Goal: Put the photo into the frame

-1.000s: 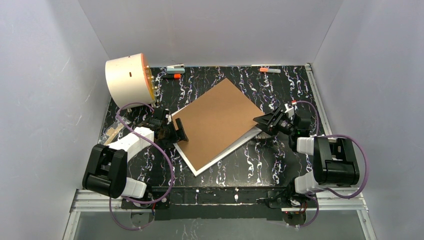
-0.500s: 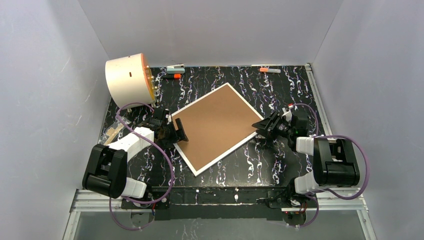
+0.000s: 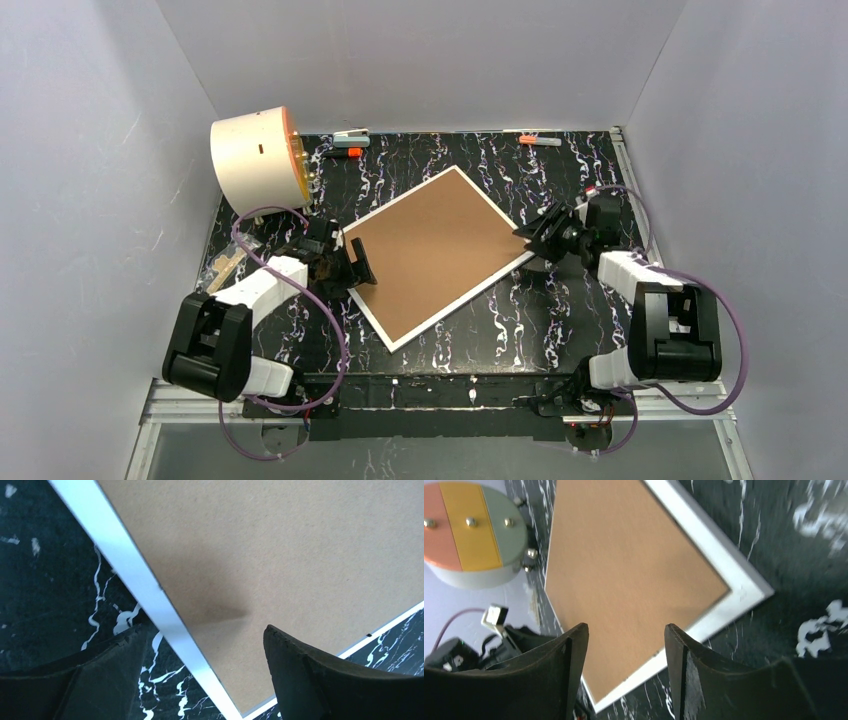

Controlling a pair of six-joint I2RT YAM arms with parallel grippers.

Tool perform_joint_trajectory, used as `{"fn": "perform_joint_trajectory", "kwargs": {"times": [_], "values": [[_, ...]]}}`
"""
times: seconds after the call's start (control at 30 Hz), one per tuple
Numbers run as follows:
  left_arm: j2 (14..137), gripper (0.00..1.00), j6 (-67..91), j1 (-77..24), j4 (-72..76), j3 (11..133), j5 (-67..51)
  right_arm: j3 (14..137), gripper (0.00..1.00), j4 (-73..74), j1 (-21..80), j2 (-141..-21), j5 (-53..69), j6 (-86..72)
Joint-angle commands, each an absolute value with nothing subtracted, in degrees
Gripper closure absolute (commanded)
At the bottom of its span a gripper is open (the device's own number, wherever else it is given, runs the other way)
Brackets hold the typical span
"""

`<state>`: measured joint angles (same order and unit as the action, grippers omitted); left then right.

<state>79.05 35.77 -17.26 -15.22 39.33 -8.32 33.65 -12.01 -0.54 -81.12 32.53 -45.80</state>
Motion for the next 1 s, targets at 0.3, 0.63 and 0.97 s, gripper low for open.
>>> {"fn": "perform_joint_trajectory", "kwargs": {"times": [0.3, 0.63, 0.97], "values": [[73.8, 0.03, 37.2, -16.5, -21.6, 38.7, -5.5, 64.0, 0.27, 8.7, -0.1, -100.5, 20.7, -34.6], [74.2, 0.02, 40.2, -15.9, -13.9, 35.9, -11.8, 71.0, 0.24, 13.0, 2.8, -111.5, 25.5, -30.9], [79.3, 0.06, 39.1, -15.0, -11.6, 37.5, -14.5, 63.6, 0.29, 13.1, 3.1, -107.8, 31.0, -32.4]]}}
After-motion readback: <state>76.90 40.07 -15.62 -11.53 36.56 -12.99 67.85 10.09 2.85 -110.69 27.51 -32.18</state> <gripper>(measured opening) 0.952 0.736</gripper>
